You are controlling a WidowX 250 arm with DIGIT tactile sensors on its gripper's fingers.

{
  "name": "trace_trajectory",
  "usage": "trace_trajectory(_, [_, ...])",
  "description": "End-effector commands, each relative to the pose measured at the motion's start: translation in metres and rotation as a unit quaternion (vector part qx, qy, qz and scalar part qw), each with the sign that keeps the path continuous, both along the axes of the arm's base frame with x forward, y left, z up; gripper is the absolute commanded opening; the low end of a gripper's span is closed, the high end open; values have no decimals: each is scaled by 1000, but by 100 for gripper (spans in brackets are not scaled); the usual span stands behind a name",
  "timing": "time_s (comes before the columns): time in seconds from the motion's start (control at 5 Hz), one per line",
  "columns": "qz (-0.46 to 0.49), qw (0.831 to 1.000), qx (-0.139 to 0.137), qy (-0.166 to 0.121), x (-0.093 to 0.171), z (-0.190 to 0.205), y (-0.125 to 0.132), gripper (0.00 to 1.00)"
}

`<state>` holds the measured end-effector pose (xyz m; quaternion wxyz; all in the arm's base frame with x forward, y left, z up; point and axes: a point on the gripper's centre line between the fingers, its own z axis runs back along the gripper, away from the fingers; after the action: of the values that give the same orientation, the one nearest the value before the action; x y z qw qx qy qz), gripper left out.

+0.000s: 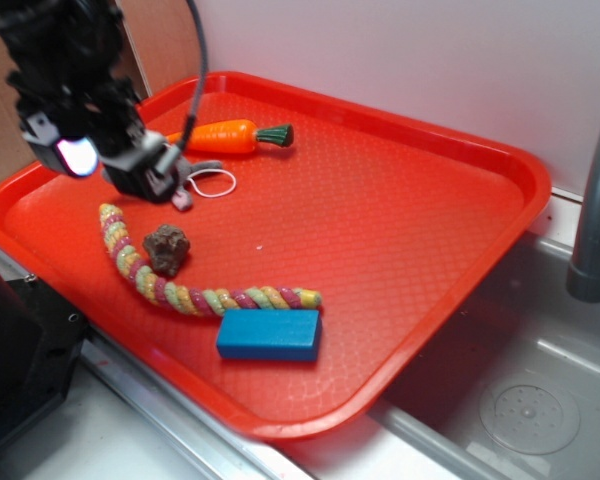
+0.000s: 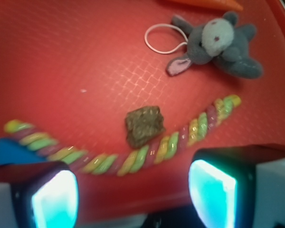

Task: Grab the rock.

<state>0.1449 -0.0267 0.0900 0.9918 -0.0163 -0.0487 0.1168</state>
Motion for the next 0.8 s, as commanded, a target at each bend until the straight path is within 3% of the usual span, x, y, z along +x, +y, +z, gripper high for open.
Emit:
trace_trajectory(0.0, [17,999,37,8,17,-38,7,100])
trace_trajectory(0.2, [8,998,51,23,16,-55,5,100])
trace_trajectory(0.4, [3,997,62,39,10,-70,4,79])
trace_trajectory(0.6, [10,997,67,45,9,-79,6,0])
